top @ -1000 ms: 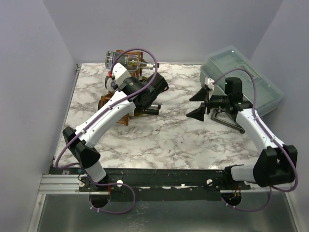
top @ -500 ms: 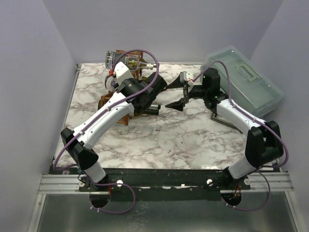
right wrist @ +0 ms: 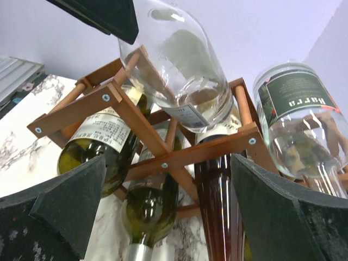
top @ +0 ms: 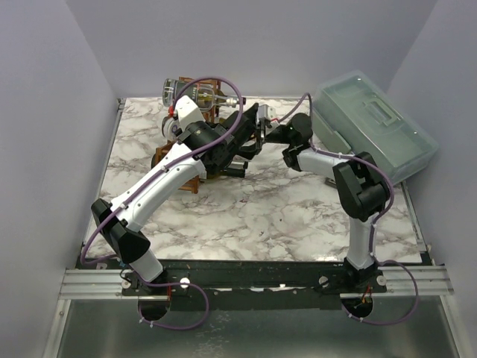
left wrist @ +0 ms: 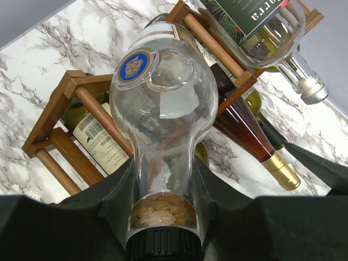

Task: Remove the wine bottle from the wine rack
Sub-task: Pick up the wine bottle from the wine rack.

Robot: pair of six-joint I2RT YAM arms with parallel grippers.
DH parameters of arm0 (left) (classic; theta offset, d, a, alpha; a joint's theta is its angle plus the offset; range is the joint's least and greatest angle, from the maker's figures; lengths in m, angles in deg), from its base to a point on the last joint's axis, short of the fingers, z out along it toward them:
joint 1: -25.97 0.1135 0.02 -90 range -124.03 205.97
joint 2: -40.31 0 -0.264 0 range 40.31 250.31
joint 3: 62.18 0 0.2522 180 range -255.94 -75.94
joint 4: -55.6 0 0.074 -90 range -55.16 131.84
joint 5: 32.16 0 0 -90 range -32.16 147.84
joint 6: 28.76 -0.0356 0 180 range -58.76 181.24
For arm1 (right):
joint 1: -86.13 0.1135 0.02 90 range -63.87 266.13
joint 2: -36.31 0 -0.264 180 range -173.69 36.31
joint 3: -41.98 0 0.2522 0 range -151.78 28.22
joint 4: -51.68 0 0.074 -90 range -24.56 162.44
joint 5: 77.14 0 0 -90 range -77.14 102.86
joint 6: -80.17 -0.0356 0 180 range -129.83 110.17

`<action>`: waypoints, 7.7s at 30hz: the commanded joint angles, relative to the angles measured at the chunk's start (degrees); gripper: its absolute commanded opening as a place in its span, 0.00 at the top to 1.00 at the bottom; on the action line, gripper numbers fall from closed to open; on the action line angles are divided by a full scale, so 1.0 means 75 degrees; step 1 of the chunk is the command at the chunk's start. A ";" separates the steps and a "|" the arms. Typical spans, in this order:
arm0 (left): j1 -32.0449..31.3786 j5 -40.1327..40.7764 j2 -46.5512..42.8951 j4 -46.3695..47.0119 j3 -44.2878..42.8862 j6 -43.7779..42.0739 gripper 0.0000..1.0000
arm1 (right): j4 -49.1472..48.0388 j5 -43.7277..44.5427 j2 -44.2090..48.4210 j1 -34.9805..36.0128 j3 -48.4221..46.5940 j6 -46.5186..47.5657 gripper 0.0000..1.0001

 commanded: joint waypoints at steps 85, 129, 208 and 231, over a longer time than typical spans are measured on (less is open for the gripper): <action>0.0195 -0.3860 -0.2951 0.3196 0.1454 -0.6000 0.01 | -0.1253 0.1113 -0.2007 0.1369 -0.1993 0.0502 0.11; 0.3370 -1.2053 -0.5417 0.8716 0.6532 -1.9044 0.37 | -0.0946 0.1025 -0.2112 0.1368 -0.2124 0.0432 0.11; 0.4038 -1.0539 -0.4468 1.2848 0.4394 -1.6038 1.00 | 0.0119 0.0205 -0.1048 0.0672 -0.3154 -0.2261 0.01; 0.4050 -0.9875 -0.4855 1.1615 0.3129 -1.3302 1.00 | 0.4744 -0.0205 0.0776 0.0156 -0.2967 -0.0775 0.02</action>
